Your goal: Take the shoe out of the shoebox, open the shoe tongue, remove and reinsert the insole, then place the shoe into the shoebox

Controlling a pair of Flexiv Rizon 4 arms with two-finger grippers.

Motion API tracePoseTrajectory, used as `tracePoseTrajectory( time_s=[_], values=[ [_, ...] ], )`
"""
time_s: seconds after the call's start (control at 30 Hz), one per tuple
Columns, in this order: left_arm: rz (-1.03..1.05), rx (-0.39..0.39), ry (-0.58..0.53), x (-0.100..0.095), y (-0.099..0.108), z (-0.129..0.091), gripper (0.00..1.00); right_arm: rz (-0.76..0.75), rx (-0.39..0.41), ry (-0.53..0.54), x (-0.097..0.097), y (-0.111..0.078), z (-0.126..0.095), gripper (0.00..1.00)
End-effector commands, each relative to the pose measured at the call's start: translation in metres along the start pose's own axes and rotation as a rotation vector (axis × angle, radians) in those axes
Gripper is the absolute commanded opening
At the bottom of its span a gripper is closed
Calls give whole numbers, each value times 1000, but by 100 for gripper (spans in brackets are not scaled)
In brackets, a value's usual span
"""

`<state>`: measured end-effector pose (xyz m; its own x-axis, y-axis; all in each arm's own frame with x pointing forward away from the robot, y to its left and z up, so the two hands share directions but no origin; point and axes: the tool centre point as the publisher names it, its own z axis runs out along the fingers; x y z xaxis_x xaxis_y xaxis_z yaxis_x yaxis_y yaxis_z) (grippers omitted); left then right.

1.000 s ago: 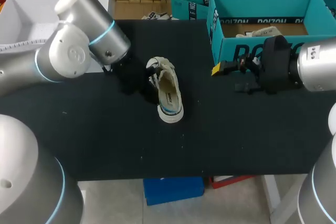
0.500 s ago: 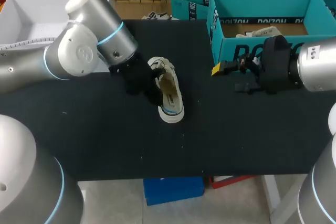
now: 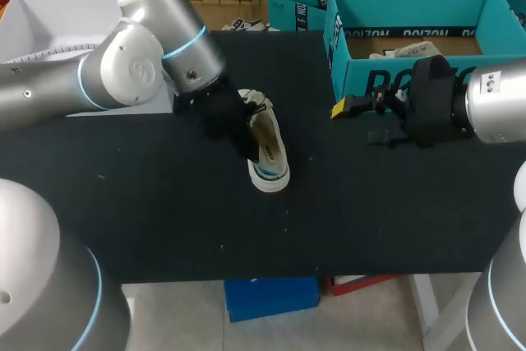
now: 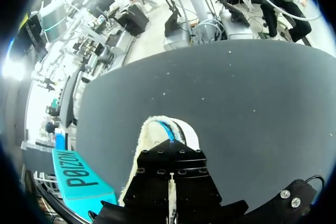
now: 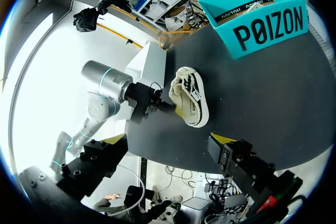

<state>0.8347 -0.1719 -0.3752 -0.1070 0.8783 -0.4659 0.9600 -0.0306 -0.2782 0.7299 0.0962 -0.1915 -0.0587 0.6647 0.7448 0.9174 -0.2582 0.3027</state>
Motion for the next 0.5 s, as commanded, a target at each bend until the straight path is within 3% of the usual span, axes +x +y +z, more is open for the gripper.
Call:
tracePoseTrajectory(
  time_s=[0.03,0.13,0.5],
  values=[
    [20,-14,21,-6,-12,-21,0,0,-1,-2,0,0,0,100],
    [35,-16,34,-9,-14,-21,0,0,-1,-2,0,0,0,100],
    [51,8,97,-6,-5,14,0,0,-1,-2,0,0,0,100]
  ],
)
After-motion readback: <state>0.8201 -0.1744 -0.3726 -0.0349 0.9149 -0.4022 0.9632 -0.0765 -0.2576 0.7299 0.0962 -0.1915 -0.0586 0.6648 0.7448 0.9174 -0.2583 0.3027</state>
